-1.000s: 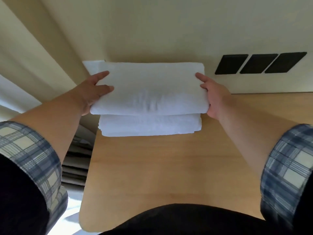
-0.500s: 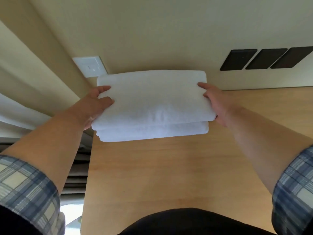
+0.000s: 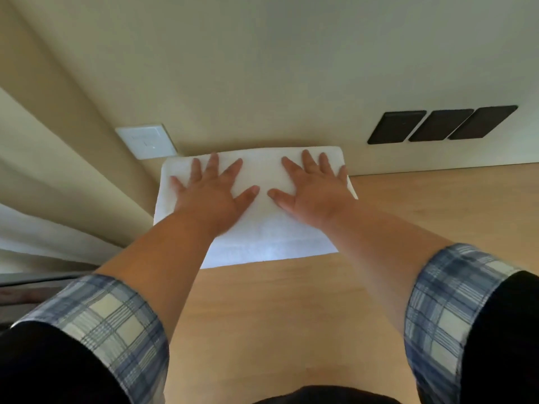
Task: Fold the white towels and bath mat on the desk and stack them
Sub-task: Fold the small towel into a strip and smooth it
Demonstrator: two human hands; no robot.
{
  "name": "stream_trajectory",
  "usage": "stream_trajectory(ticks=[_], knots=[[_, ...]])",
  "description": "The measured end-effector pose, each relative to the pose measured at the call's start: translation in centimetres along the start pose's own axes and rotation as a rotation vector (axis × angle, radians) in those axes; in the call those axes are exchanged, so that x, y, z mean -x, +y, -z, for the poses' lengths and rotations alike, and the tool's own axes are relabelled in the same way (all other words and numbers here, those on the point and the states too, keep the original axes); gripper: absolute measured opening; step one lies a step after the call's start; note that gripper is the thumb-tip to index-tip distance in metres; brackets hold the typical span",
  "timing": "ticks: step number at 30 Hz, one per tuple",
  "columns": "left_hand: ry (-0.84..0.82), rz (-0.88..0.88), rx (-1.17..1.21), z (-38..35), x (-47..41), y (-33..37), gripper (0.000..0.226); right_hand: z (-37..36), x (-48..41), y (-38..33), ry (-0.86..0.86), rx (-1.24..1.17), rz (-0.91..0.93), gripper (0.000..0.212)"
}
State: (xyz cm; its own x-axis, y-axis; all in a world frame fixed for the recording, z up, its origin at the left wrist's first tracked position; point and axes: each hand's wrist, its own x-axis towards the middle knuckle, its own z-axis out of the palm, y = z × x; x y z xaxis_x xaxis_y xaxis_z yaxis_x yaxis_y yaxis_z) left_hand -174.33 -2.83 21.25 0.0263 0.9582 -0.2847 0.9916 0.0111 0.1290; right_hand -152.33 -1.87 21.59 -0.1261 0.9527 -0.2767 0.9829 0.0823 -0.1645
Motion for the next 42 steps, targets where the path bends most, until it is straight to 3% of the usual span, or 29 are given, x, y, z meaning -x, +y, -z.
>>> stream_trajectory(ticks=[3, 9, 16, 20, 25, 36, 42], knots=[[-0.008, 0.117, 0.016, -0.5, -0.6, -0.8, 0.089, -1.0, -0.6, 0.7, 0.036, -0.037, -0.048, 0.106], [-0.062, 0.305, 0.111, -0.8, -0.9, -2.0, 0.094, -1.5, -0.7, 0.7, -0.001, -0.091, -0.086, 0.112], [-0.009, 0.312, 0.101, 0.8, 1.6, -3.1, 0.087, 0.6, 2.1, 0.4, -0.040, -0.141, -0.149, 0.107], [0.115, 0.189, -0.005, 1.4, 3.9, -1.6, 0.080, 2.3, 6.0, 2.6, 0.063, -0.296, -0.113, 0.079], [0.101, 0.024, -0.036, 0.3, 8.3, 2.3, 0.075, 4.3, 13.2, 8.7, 0.172, -0.392, -0.215, 0.060], [0.225, -0.497, -0.053, 1.8, 22.3, 24.4, 0.055, 8.5, 38.3, 21.7, 0.299, -0.301, -0.461, 0.073], [0.261, -0.820, -0.010, 3.2, 34.6, 38.9, 0.060, 10.8, 54.9, 29.0, 0.390, -0.194, -0.587, 0.077]])
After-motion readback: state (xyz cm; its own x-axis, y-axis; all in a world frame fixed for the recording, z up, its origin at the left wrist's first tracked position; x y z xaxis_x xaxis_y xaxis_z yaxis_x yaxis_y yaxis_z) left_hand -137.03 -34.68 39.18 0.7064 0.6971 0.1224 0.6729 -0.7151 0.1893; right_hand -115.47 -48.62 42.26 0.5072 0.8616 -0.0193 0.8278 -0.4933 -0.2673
